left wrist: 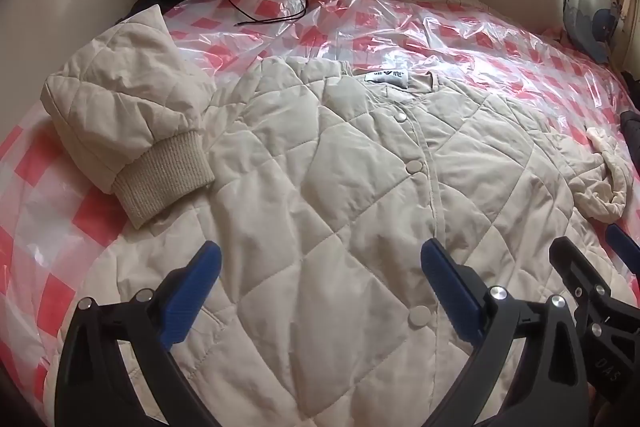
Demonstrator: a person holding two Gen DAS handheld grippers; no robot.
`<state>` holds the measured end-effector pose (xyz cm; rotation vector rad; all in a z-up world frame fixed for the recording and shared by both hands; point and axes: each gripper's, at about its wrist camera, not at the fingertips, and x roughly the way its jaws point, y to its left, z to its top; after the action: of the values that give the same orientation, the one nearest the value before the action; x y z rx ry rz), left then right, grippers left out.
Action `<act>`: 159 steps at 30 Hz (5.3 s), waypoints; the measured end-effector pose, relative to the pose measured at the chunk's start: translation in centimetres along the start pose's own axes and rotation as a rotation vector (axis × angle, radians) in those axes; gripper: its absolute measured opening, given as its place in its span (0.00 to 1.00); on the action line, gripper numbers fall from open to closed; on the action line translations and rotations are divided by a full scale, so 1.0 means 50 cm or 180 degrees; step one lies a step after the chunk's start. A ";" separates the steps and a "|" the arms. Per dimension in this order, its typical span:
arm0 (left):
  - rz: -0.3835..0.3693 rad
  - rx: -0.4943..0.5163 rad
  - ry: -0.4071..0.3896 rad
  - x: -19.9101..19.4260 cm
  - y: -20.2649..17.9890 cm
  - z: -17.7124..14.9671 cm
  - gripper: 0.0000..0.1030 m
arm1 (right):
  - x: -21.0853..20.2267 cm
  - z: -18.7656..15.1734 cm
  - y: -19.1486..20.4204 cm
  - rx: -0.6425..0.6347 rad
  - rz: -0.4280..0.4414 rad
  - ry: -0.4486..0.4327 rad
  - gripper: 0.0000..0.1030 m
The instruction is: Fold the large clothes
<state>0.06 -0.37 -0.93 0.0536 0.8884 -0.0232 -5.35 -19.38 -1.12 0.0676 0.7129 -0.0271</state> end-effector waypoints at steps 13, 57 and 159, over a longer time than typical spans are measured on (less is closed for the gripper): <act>-0.0049 -0.0003 0.0059 0.009 -0.006 -0.004 0.93 | 0.006 -0.003 -0.002 -0.0003 -0.0033 0.0040 0.94; -0.0400 -0.0334 0.0390 0.074 -0.023 0.039 0.93 | 0.395 0.257 -0.645 0.0055 -0.1896 0.1600 0.94; -0.0050 -0.0273 0.0276 0.100 -0.038 0.036 0.93 | 0.108 0.146 -0.968 0.2960 0.0326 -0.0086 0.23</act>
<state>4.53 -2.38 -3.75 -0.0326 0.9755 0.0024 1.17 -68.18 -1.69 0.9906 0.6194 -0.2601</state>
